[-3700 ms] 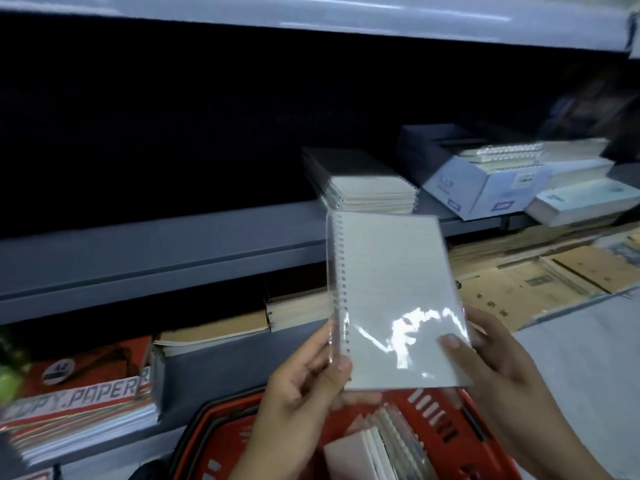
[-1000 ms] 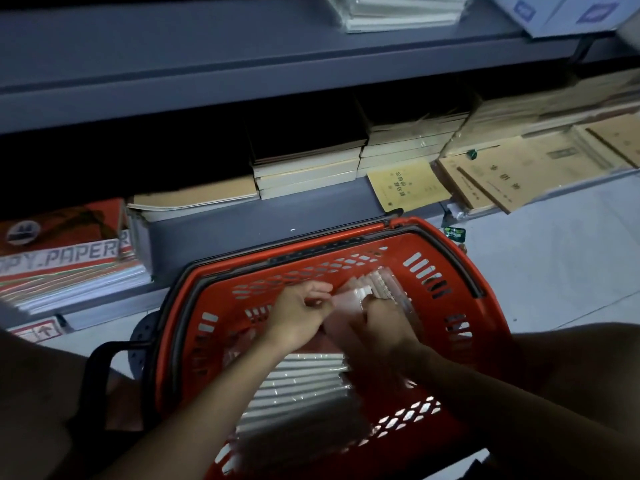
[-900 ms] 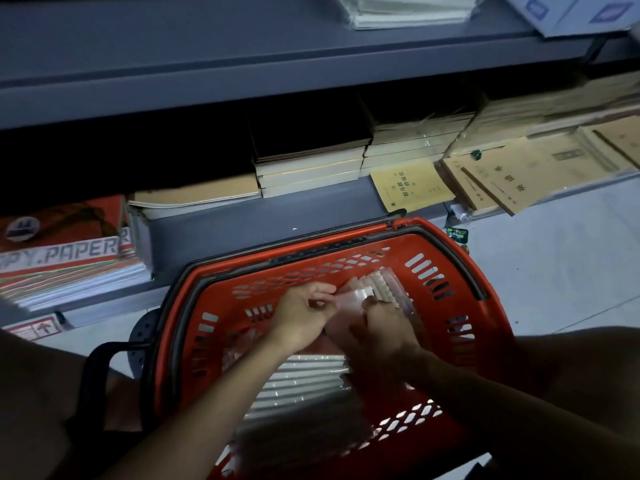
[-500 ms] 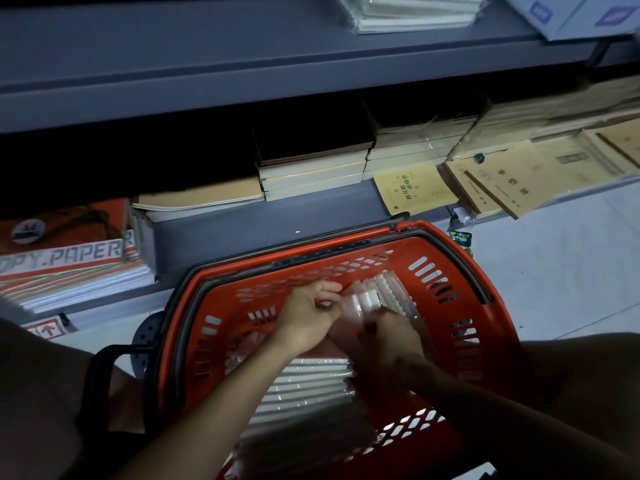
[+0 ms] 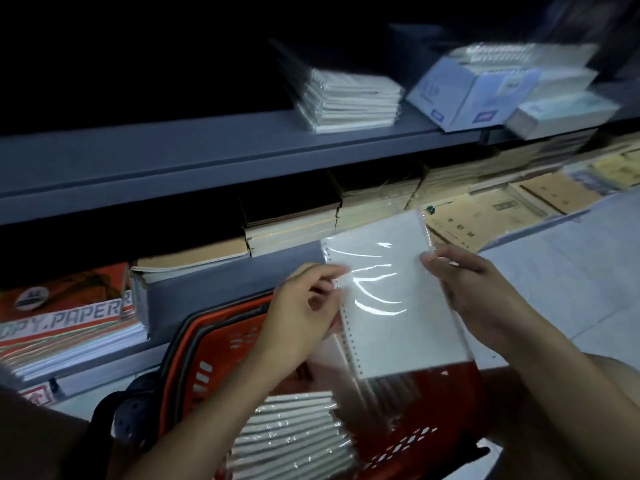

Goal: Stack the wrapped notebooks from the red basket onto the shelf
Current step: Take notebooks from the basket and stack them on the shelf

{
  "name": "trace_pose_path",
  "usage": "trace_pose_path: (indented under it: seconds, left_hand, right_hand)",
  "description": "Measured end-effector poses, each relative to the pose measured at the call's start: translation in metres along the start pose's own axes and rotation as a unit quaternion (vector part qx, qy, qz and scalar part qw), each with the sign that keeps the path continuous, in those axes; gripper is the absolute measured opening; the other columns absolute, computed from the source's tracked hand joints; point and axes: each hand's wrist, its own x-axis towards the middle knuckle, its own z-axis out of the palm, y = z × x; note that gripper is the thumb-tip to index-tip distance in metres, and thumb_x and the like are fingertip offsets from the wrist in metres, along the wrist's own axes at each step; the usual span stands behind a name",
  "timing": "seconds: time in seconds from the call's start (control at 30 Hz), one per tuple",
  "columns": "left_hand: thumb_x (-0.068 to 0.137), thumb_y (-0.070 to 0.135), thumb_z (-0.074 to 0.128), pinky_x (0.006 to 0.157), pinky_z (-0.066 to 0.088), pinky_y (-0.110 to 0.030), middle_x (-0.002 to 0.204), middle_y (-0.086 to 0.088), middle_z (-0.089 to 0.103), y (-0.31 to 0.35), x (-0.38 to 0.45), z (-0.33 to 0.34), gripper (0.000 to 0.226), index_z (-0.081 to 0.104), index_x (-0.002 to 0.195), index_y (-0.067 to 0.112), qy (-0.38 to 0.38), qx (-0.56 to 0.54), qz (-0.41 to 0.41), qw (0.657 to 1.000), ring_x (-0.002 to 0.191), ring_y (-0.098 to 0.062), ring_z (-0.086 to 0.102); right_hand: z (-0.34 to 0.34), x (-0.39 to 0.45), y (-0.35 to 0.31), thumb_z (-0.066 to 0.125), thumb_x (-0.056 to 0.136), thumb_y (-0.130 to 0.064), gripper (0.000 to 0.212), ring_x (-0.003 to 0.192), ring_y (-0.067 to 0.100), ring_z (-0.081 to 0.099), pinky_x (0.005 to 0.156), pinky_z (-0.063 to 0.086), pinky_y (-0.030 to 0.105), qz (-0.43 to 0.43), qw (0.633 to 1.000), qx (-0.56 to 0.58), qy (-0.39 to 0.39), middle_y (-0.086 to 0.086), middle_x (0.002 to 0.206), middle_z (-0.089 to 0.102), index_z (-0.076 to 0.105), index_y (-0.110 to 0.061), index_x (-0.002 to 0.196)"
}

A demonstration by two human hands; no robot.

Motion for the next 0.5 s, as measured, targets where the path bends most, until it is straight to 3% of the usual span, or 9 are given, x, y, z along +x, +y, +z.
trace_pose_path:
  seconds: [0.07,0.17,0.23,0.27,0.33,0.37,0.5]
  left_hand:
    - [0.089,0.009,0.071,0.084,0.054,-0.016,0.112,0.014,0.06,0.014,0.002,0.0,0.032,0.07,0.114,0.029,0.04,0.029,0.036,0.998,0.096,-0.006,0.063]
    - [0.091,0.025,0.07,0.093,0.055,-0.034,0.119,0.012,0.066,0.022,0.004,-0.003,0.029,0.065,0.119,0.032,0.058,-0.03,-0.075,0.995,0.104,-0.012,0.068]
    - [0.097,0.026,0.061,0.088,0.058,-0.051,0.112,-0.006,0.074,0.031,0.001,-0.009,0.02,0.069,0.116,0.024,-0.023,-0.152,-0.141,0.978,0.103,-0.034,0.071]
    - [0.099,0.023,0.057,0.077,0.061,-0.053,0.108,-0.015,0.075,0.039,-0.002,-0.012,0.022,0.068,0.118,0.02,-0.081,-0.22,-0.159,0.959,0.094,-0.041,0.072]
    - [0.1,0.015,0.053,0.054,0.062,-0.042,0.106,-0.022,0.073,0.054,-0.009,-0.018,0.029,0.06,0.128,0.016,-0.16,-0.301,-0.153,0.928,0.074,-0.039,0.073]
    - [0.1,0.011,0.052,0.051,0.061,-0.037,0.107,-0.022,0.073,0.057,-0.01,-0.019,0.033,0.056,0.133,0.016,-0.163,-0.31,-0.13,0.928,0.067,-0.036,0.073]
    - [0.098,0.014,0.054,0.056,0.06,-0.033,0.115,-0.014,0.074,0.064,0.004,-0.02,0.049,0.045,0.145,0.019,-0.069,-0.316,-0.082,0.943,0.06,-0.031,0.07]
  right_hand:
    - [-0.003,-0.004,-0.014,0.057,0.099,-0.017,0.02,0.086,0.022,0.072,0.069,0.059,0.031,-0.015,0.999,0.05,0.009,0.009,0.098,0.076,0.071,-0.005,0.106]
    - [-0.006,-0.003,-0.026,0.055,0.1,-0.023,0.029,0.107,0.028,0.07,0.092,0.056,0.042,-0.027,0.994,0.106,0.018,0.013,0.116,0.073,0.068,-0.004,0.119]
    - [-0.005,0.001,-0.032,0.055,0.1,-0.024,0.032,0.116,0.034,0.066,0.101,0.052,0.049,-0.036,0.99,0.137,0.018,0.018,0.122,0.07,0.066,-0.004,0.123]
    - [-0.003,0.005,-0.035,0.056,0.1,-0.024,0.032,0.118,0.036,0.064,0.103,0.05,0.05,-0.042,0.988,0.15,0.021,0.02,0.123,0.069,0.065,-0.003,0.123]
    - [0.0,0.011,-0.042,0.056,0.1,-0.024,0.031,0.117,0.037,0.065,0.102,0.051,0.05,-0.055,0.985,0.159,0.032,0.02,0.121,0.07,0.067,-0.003,0.121]
    - [0.002,0.011,-0.048,0.056,0.101,-0.025,0.028,0.115,0.036,0.066,0.099,0.053,0.047,-0.064,0.986,0.149,0.032,0.017,0.118,0.072,0.069,-0.007,0.118]
    - [0.005,-0.003,-0.057,0.054,0.101,-0.03,0.023,0.099,0.032,0.07,0.084,0.057,0.056,-0.141,0.99,-0.001,0.024,0.004,0.108,0.074,0.07,-0.035,0.118]
